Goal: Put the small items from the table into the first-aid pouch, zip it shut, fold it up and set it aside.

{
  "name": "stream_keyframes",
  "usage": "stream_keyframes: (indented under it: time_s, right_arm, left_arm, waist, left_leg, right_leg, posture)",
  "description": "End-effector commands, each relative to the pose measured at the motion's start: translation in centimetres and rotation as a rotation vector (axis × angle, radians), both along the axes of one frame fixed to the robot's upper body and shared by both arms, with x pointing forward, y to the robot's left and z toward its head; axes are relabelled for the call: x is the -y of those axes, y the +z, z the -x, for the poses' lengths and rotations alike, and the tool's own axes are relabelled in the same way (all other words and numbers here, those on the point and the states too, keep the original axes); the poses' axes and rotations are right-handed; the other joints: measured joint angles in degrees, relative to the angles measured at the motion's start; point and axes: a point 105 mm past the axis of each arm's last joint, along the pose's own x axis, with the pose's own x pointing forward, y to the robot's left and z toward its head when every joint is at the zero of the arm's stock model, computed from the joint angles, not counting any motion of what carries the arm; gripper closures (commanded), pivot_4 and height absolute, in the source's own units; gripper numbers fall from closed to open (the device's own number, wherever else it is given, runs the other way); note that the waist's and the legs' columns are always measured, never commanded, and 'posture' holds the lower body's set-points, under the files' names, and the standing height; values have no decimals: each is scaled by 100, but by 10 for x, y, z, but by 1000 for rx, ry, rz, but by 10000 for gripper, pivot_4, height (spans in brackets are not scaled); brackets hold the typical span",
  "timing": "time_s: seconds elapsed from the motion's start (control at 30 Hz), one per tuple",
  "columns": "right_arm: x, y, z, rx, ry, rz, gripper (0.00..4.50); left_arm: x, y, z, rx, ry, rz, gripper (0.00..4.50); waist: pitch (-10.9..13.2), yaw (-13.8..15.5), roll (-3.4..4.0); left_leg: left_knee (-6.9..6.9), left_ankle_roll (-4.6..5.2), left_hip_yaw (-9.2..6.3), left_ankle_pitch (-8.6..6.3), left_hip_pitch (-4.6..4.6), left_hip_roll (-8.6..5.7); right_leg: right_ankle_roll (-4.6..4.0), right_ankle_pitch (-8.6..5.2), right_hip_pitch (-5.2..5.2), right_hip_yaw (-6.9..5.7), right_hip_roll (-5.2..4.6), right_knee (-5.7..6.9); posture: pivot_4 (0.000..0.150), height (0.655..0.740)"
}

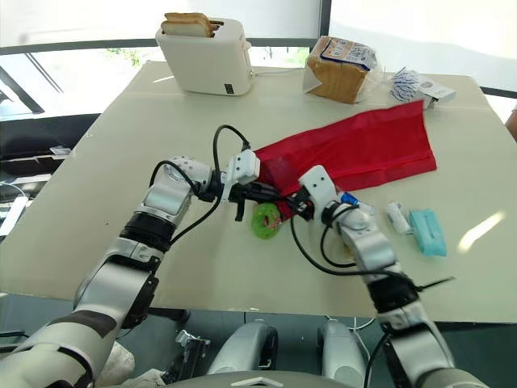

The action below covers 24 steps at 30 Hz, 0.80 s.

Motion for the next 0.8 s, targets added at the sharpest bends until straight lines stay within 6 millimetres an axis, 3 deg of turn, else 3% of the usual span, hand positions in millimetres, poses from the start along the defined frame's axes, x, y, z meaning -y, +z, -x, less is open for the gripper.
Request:
stream_keyframes:
  time_s: [0.03, 0.13, 0.23, 0.4, 0.47, 0.57, 0.63, 0.7, 0.73, 0.77, 0.8]
  right_arm:
    - [13, 51, 29, 109, 68, -43, 17665]
    - [43, 62, 51, 144, 44, 54, 17665]
    - [71, 68, 74, 149, 12, 124, 17665]
    - [102, 71, 101, 125, -54, 185, 17665]
    - [111, 73, 105, 130, -100, 189, 17665]
    - [124, 77, 110, 144, -172, 199, 17254]
    - [128, 80, 114, 155, -202, 198, 17254]
    - [130, 83, 117, 169, -226, 183, 17254]
    - [130, 84, 118, 174, -233, 178, 17254]
    - [130, 85, 119, 179, -246, 173, 17254]
    - [129, 85, 121, 183, -252, 173, 17254]
  left_arm:
    - [-24, -4, -7, 41, 57, -61, 45000]
    - [-50, -5, -19, 121, 132, -135, 45000]
    - [-67, 6, -34, 206, 226, -157, 45000]
    - [-68, 20, -40, 255, 227, -113, 45000]
    - [-68, 23, -35, 197, 186, -82, 45000]
    - [-76, 30, -31, 136, 178, -65, 34115]
    - [-67, 46, -36, 130, 188, 14, 27057]
    - [-40, 62, -38, 95, 136, 127, 18164]
    - [-25, 66, -37, 77, 97, 166, 11680]
    - [-3, 66, -35, 73, 38, 188, 8963]
    - [16, 64, -33, 78, -1, 196, 8963]
  waist:
    - [2, -18, 3]
    - [-1, 16, -3]
    - [3, 92, -8]
    - [12, 130, -21]
    - [16, 135, -26]
    - [22, 129, -38]
    - [24, 131, -40]
    - [25, 143, -43]
    - [25, 184, -44]
    - [25, 196, -44]
    - [25, 276, -44]
  left_leg:
    - [-3, 12, -4, -7, 0, 0]
    - [-3, 12, -18, -7, -7, 8]
    - [-1, 15, -14, -8, -7, 4]
    - [3, 17, -13, -10, -4, 3]
    - [5, 17, -13, -10, -6, 3]
    - [9, 17, -13, -10, -8, 1]
    - [10, 17, -14, -10, -8, 1]
    - [10, 18, -15, -10, -8, 1]
    - [13, 18, -17, -10, -8, 1]
    - [19, 19, -23, -11, -8, -2]
    - [20, 21, -23, -12, -8, -3]
  right_leg:
    - [0, -1, -3, -5, 2, 3]
    - [0, -1, -4, -21, 5, -1]
    - [0, -1, -1, -21, 1, -1]
    - [5, -3, 7, -23, 1, -2]
    - [5, -3, 10, -24, -2, -4]
    - [5, -3, 12, -27, -1, -5]
    - [5, -3, 13, -27, -1, -4]
    - [5, -3, 14, -28, -1, -4]
    - [7, -4, 18, -31, -2, -4]
    - [12, -7, 27, -37, -5, -7]
    - [13, -8, 27, -37, -6, -8]
  posture:
    - [1500, 7400]
    - [1500, 7400]
    - [1500, 7400]
    - [1500, 7400]
    - [1500, 7400]
    - [1500, 7400]
    - [1500, 7400]
    - [1500, 7400]
    - [1500, 7400]
    - [1500, 7400]
    - [1500, 7400]
